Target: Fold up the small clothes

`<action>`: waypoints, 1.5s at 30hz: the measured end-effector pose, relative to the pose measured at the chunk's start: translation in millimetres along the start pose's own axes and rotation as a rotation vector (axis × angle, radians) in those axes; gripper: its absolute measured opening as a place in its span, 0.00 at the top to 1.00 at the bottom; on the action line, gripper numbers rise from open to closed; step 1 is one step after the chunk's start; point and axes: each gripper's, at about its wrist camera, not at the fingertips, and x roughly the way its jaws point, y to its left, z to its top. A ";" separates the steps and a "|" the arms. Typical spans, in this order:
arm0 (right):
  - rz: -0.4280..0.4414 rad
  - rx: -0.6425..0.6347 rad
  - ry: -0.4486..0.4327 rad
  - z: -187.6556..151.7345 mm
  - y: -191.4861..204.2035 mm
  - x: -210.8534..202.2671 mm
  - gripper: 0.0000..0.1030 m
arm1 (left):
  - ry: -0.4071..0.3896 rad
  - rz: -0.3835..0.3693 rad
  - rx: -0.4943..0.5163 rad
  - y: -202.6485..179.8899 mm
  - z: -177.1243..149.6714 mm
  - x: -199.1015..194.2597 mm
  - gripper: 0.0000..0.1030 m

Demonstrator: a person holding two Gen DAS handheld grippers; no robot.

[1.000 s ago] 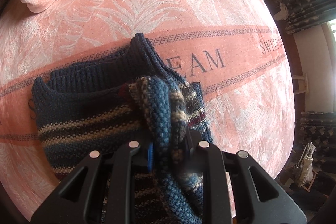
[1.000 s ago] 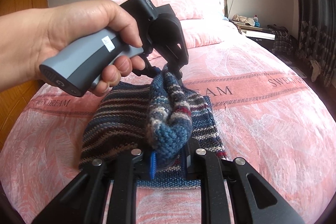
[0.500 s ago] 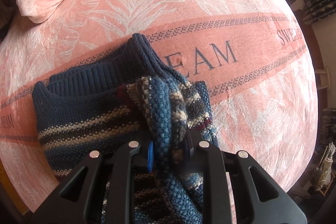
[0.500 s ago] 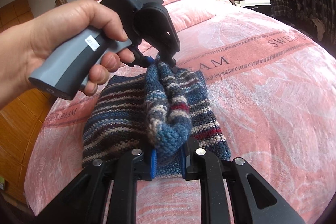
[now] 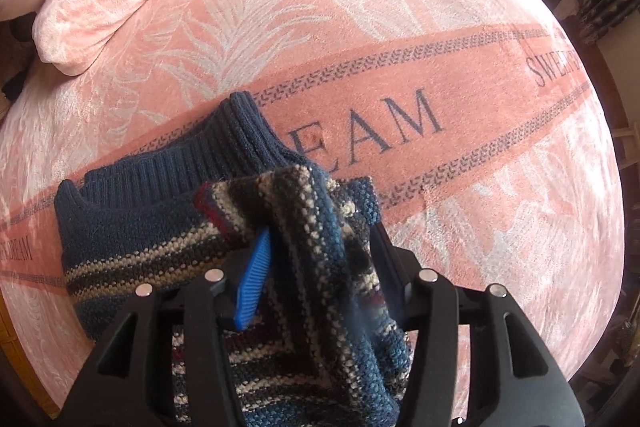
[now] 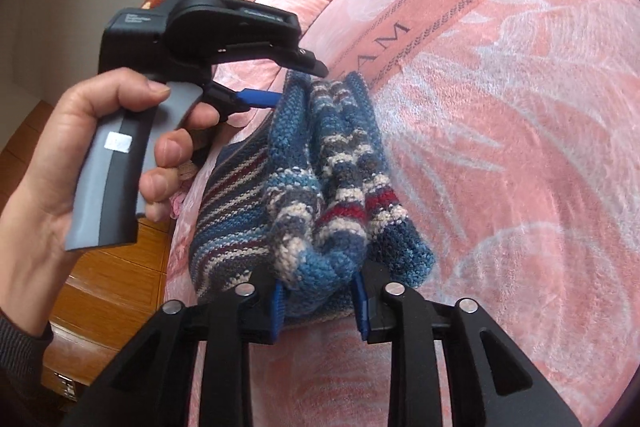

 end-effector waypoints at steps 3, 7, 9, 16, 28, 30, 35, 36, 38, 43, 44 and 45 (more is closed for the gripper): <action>0.027 0.026 0.011 1.4 -8.3 0.3 0.61 | -0.075 -0.033 0.019 7.0 -2.4 -16.0 0.36; 0.054 0.013 0.005 3.5 -6.9 -4.7 0.49 | -0.143 -0.105 0.018 24.6 -8.0 -40.4 0.35; 0.099 0.023 0.014 7.5 -8.3 -6.8 0.38 | -0.172 -0.148 0.039 37.2 -19.2 -53.1 0.32; 0.245 0.016 0.226 51.2 -11.2 14.7 0.27 | -0.188 -0.339 0.089 89.3 -85.8 -79.9 0.29; 0.221 -0.011 0.425 125.5 17.0 92.1 0.32 | -0.178 -0.851 -0.247 160.1 -164.8 -26.6 0.29; 0.177 -0.078 0.440 127.8 24.4 98.5 0.67 | -0.175 -0.875 -0.264 160.7 -166.7 -21.6 0.29; 0.086 -0.107 0.370 133.6 0.2 81.6 0.85 | -0.157 -0.919 -0.277 156.3 -172.0 -15.7 0.30; 0.092 -0.072 0.384 131.9 -12.8 83.8 0.85 | -0.150 -0.935 -0.276 155.0 -172.1 -14.5 0.30; 0.107 -0.063 0.387 126.5 -21.0 85.7 0.85 | -0.140 -0.947 -0.267 150.1 -172.1 -14.5 0.30; 0.096 -0.050 0.361 132.7 -17.6 87.4 0.85 | -0.185 -0.950 -0.238 149.5 -156.0 -31.8 0.31; 0.104 -0.040 0.345 135.2 -20.3 83.4 0.86 | -0.204 -0.956 -0.239 152.1 -150.7 -37.2 0.31; 0.118 -0.022 0.323 138.1 -24.7 78.0 0.86 | -0.220 -0.965 -0.241 154.9 -145.2 -41.6 0.31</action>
